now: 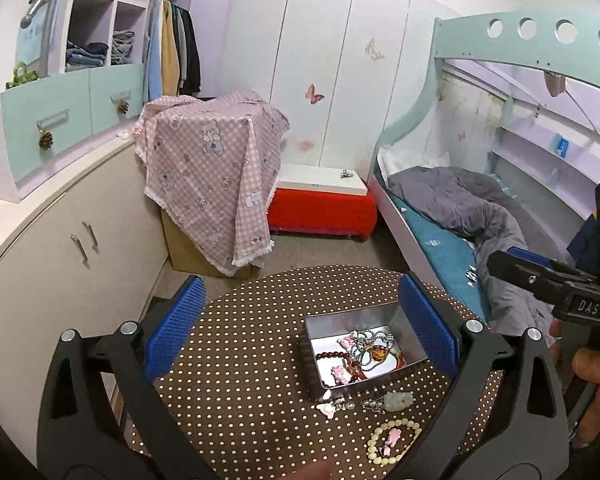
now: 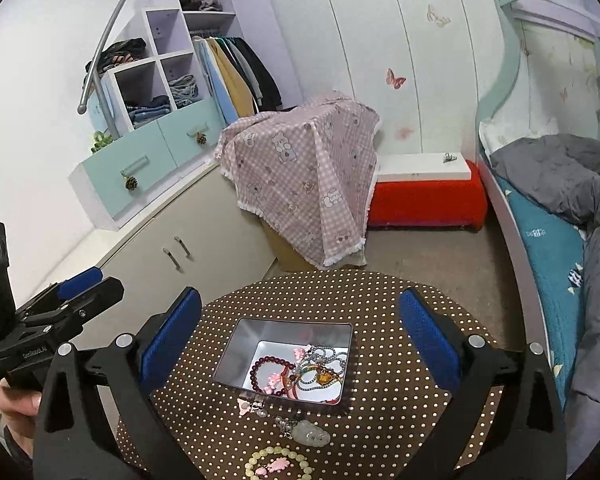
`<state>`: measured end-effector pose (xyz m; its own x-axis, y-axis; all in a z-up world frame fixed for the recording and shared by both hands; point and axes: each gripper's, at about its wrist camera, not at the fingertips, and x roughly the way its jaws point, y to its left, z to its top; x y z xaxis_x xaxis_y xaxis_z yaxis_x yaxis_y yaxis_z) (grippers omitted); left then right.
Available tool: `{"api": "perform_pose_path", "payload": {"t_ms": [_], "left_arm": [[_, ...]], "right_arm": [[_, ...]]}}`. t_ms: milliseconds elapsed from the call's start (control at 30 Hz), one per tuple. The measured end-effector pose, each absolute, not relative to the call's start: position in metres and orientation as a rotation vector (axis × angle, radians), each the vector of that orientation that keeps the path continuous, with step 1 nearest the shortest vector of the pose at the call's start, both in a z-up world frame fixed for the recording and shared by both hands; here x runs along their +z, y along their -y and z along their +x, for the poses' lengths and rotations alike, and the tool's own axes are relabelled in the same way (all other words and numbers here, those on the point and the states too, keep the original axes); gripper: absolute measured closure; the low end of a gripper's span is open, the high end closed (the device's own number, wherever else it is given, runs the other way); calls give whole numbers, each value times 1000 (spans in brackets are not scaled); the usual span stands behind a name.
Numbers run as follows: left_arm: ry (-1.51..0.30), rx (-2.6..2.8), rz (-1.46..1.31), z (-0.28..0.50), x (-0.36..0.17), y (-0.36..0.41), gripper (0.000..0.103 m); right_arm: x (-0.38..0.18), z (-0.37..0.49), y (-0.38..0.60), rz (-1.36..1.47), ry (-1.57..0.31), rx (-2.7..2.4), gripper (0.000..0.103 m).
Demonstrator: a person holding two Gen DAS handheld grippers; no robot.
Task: Organize jewelry
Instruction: 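Carry both charms over the grey box and open both tools to drop them, then grasp the cream bead bracelet with the left tool while the right tool grasps a pink charm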
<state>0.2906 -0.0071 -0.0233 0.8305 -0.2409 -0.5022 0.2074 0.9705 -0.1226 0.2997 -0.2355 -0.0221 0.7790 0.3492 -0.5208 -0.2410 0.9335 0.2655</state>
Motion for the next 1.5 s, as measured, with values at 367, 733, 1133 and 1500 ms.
{"api": "perform_pose_path", "payload": {"t_ms": [367, 733, 1133, 1500], "left_arm": [[-536, -216, -51, 265, -38, -1, 8], [-634, -236, -33, 242, -88, -6, 8], [-803, -319, 90, 246, -157, 51, 8], [-899, -329, 192, 261, -191, 77, 18]], "right_arm": [[-28, 272, 241, 177, -593, 309, 8], [-81, 238, 240, 141, -706, 292, 8], [-143, 221, 255, 208, -840, 251, 8], [-166, 221, 261, 249, -884, 248, 8]]}}
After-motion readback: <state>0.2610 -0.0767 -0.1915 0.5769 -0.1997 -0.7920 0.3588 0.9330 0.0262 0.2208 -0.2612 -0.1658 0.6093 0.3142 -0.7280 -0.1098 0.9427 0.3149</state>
